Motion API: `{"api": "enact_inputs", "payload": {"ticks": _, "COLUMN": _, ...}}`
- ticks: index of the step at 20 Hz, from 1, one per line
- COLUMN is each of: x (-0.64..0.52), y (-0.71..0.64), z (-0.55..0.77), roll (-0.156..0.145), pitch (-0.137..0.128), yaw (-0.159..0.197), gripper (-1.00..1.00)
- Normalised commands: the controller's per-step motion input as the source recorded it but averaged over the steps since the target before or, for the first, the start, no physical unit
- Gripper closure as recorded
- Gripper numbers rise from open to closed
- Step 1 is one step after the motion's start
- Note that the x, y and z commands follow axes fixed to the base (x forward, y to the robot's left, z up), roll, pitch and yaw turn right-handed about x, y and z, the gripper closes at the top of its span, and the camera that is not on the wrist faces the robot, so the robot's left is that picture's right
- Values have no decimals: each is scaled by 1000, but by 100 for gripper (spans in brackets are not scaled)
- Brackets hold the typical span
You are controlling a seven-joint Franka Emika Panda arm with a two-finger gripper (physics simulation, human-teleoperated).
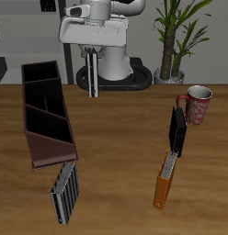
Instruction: Place the left striped book into the right desk caddy's front compartment
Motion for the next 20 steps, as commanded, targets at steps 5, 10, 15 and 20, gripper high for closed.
{"api": "enact_inputs", "payload": {"ticks": 5, "x": -301, "y": -211, "z": 93, "roll": -34, "pitch": -2, "yaw": 46, "gripper": 100}}
{"api": "enact_inputs", "payload": {"ticks": 10, "x": -256, "y": -197, "z": 29, "roll": -36, "pitch": 10, "yaw": 33, "gripper": 100}}
{"api": "enact_inputs", "payload": {"ticks": 15, "x": -215, "y": -166, "z": -22, "roll": -27, "pitch": 25, "yaw": 23, "gripper": 100}}
{"api": "enact_inputs", "payload": {"ticks": 20, "x": -223, "y": -231, "z": 146, "roll": -47, "pitch": -18, "yaw": 16, "gripper": 100}}
